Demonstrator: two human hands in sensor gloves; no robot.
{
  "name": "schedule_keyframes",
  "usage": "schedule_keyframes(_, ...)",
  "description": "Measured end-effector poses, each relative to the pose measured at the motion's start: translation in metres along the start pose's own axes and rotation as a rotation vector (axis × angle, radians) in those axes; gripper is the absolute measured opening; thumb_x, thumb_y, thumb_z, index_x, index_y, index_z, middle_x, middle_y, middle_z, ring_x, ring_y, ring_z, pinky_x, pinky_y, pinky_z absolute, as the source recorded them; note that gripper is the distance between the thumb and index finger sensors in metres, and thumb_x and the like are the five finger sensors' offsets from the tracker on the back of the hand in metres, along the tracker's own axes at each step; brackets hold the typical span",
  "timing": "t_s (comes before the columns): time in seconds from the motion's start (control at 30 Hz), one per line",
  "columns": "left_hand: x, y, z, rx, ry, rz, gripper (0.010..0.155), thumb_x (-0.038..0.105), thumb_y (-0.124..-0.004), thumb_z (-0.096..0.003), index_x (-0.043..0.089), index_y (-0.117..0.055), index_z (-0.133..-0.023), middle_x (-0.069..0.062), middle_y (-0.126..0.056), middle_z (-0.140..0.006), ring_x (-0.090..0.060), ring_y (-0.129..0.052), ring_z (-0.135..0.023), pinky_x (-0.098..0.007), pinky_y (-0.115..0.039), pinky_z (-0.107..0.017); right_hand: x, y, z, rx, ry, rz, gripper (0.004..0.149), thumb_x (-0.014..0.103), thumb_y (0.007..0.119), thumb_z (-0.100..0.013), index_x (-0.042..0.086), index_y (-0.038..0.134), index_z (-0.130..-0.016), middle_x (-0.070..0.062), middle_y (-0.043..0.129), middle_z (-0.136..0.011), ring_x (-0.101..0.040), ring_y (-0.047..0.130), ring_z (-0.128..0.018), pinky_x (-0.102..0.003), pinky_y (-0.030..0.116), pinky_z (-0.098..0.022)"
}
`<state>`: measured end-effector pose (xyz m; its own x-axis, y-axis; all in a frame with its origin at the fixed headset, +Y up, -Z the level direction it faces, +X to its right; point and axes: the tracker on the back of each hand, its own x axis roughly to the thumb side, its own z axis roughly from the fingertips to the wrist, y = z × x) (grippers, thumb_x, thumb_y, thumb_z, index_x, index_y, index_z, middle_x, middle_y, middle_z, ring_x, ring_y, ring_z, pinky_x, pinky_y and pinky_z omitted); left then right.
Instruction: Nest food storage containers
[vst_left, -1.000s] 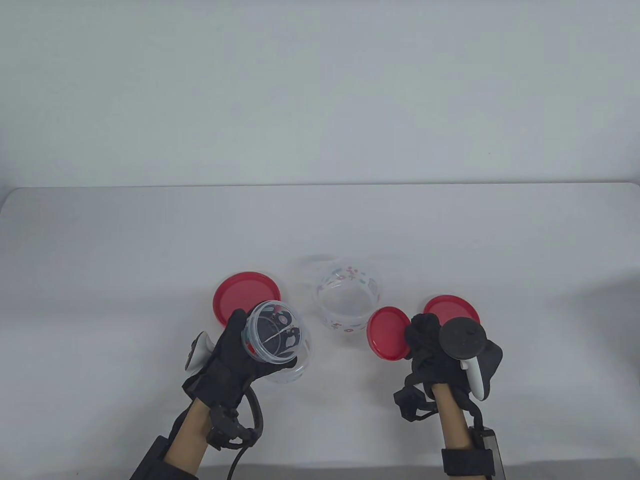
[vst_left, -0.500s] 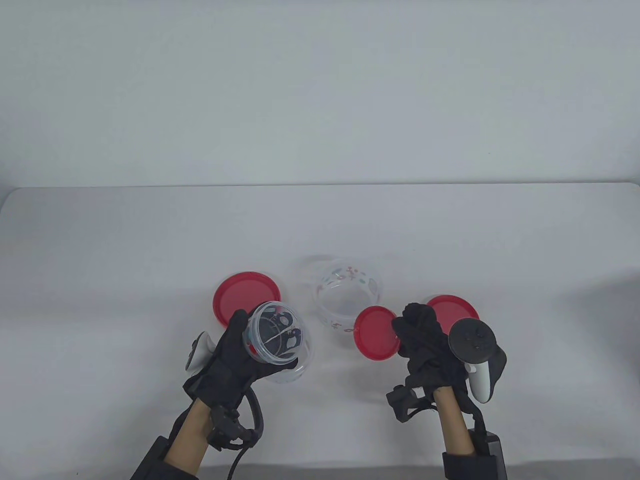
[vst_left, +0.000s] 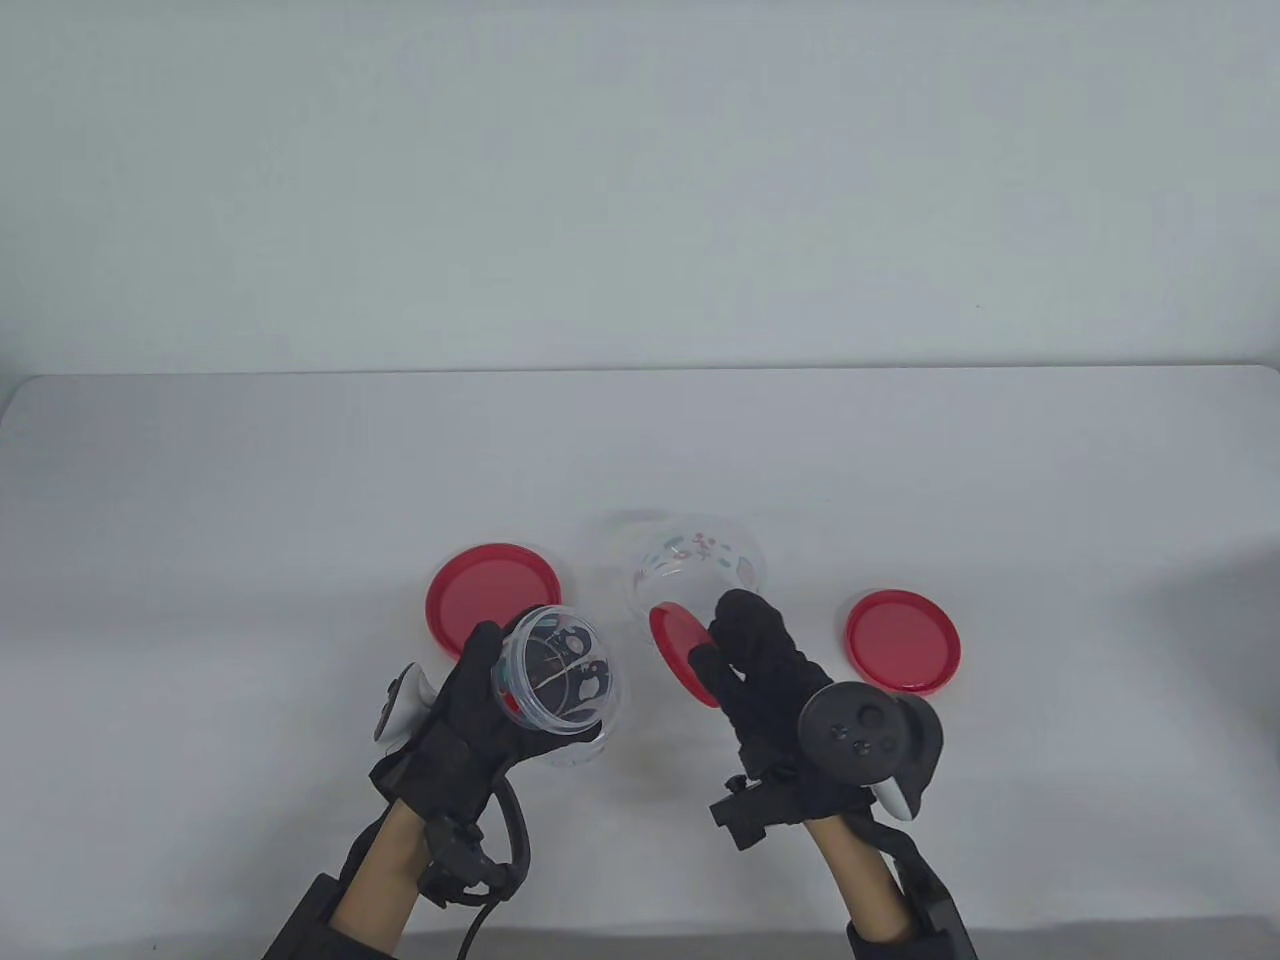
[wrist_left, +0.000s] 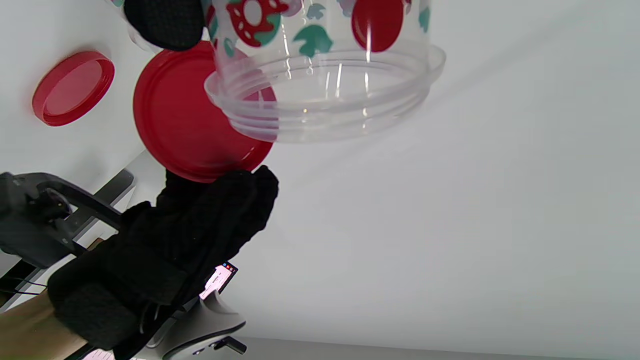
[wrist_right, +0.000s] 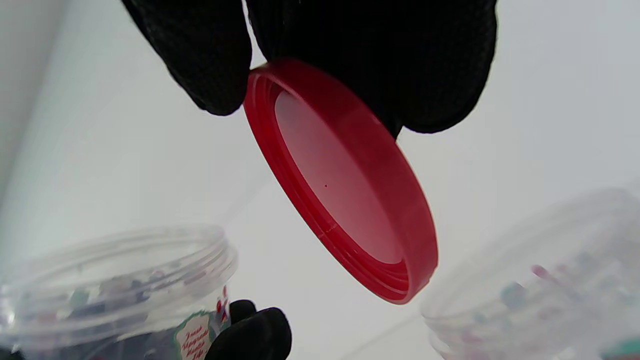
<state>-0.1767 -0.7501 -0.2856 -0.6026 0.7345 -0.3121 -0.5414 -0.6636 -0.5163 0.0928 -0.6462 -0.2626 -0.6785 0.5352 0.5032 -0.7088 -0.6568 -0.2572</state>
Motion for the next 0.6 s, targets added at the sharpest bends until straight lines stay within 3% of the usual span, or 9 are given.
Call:
schedule_keyframes(0.2, -0.001, 0.002, 0.000, 0.034, -0.009, -0.002, 0.076, 0.061, -0.027, -0.0695, 0.019, 0.017, -0.116, -0.021, 0.005, -0.125, -0.052, -0.030, -0.112, -0.058, -0.051, -0.077, 0.052, 0.023, -0.006, -0.079, -0.267, 0.227, 0.059, 0.033, 0.080, -0.055, 0.008, 0.052, -0.101, -0.008, 0.080, -0.082, -0.033, 0.087, -0.076, -0.048, 0.078, -0.051)
schedule_keyframes(0.4, -0.002, 0.006, 0.003, 0.117, -0.054, 0.054, 0.077, 0.061, -0.026, -0.0691, 0.018, 0.019, -0.114, -0.021, 0.007, -0.124, -0.052, -0.029, -0.112, -0.058, -0.050, -0.078, 0.083, 0.043, -0.010, -0.100, -0.387, 0.308, 0.062, 0.033, 0.079, -0.056, 0.006, 0.049, -0.103, -0.009, 0.077, -0.083, -0.038, 0.082, -0.081, -0.048, 0.078, -0.052)
schedule_keyframes(0.6, -0.003, 0.005, 0.003, 0.106, -0.061, 0.067, 0.077, 0.061, -0.024, -0.0688, 0.017, 0.020, -0.114, -0.021, 0.008, -0.124, -0.053, -0.027, -0.112, -0.058, -0.049, -0.078, 0.088, 0.059, -0.006, -0.079, -0.435, 0.261, 0.062, 0.033, 0.078, -0.057, 0.006, 0.048, -0.104, -0.010, 0.076, -0.084, -0.037, 0.089, -0.074, -0.043, 0.084, -0.045)
